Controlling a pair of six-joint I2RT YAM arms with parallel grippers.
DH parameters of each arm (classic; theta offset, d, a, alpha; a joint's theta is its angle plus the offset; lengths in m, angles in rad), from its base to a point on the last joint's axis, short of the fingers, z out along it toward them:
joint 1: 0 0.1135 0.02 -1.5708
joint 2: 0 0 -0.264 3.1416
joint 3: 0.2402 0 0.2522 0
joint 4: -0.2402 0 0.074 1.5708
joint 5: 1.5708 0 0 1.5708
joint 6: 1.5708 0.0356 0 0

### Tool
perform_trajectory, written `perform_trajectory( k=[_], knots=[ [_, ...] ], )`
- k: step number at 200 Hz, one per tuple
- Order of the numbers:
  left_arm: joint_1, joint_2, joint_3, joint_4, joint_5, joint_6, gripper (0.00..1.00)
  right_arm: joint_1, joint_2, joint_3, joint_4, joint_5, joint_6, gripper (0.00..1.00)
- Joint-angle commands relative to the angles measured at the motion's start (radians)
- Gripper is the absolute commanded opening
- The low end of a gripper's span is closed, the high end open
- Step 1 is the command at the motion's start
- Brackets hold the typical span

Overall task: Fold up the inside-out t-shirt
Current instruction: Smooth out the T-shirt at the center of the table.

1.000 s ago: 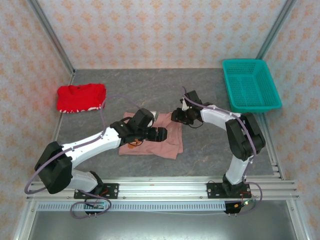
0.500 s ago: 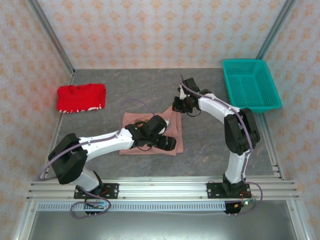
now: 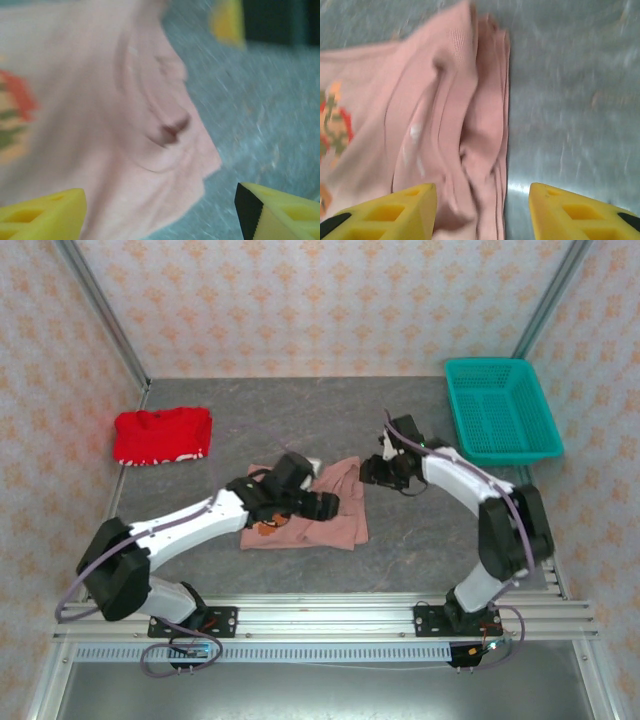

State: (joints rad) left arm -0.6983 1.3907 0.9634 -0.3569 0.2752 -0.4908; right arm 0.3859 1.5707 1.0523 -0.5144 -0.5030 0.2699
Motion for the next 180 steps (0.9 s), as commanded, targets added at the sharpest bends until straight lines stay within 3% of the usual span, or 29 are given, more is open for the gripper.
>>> perform_trajectory(
  k=[1, 34, 94, 132, 180],
  knots=[
    [0.089, -0.045, -0.045, -0.065, -0.052, -0.027, 0.8, 0.064, -0.051, -0.135, 0.088, -0.075, 0.097, 0.51],
    [0.159, -0.038, -0.051, -0.098, -0.045, -0.024, 0.8, 0.13, -0.019, -0.198, 0.217, -0.118, 0.173, 0.41],
    [0.167, -0.042, -0.08, -0.094, -0.031, -0.037, 0.8, 0.148, 0.074, -0.19, 0.253, -0.117, 0.169, 0.39],
    [0.168, -0.039, -0.081, -0.107, -0.042, -0.032, 0.8, 0.149, 0.06, -0.171, 0.223, -0.109, 0.149, 0.16],
    [0.169, -0.035, -0.084, -0.124, -0.055, -0.023, 0.8, 0.14, -0.05, -0.123, 0.073, -0.03, 0.107, 0.04]
  ],
)
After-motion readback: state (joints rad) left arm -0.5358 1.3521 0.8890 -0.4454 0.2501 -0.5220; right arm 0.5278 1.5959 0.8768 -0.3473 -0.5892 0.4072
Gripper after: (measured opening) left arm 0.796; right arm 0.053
